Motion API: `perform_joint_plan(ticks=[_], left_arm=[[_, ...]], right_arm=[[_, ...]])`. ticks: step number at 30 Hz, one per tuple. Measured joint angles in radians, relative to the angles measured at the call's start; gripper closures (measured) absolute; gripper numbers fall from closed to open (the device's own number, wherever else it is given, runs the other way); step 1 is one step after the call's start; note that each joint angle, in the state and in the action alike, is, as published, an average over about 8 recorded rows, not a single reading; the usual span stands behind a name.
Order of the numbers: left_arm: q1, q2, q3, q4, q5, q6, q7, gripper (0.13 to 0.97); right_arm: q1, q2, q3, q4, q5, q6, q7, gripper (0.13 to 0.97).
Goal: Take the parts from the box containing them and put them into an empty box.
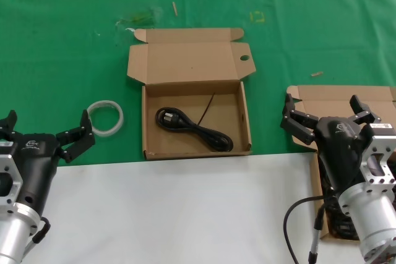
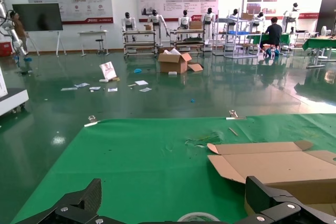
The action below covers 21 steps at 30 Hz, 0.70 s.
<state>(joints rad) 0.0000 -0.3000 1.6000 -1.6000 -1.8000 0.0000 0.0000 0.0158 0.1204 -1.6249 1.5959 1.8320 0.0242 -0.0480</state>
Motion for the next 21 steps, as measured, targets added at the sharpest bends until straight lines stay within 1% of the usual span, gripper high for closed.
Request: perform_joint_plan(ticks=[21], left_arm=[[0.0,0.0,0.0,0.0,0.0,0.0,0.0,0.132]], right_arm=[[0.0,0.0,0.0,0.0,0.0,0.0,0.0,0.129]])
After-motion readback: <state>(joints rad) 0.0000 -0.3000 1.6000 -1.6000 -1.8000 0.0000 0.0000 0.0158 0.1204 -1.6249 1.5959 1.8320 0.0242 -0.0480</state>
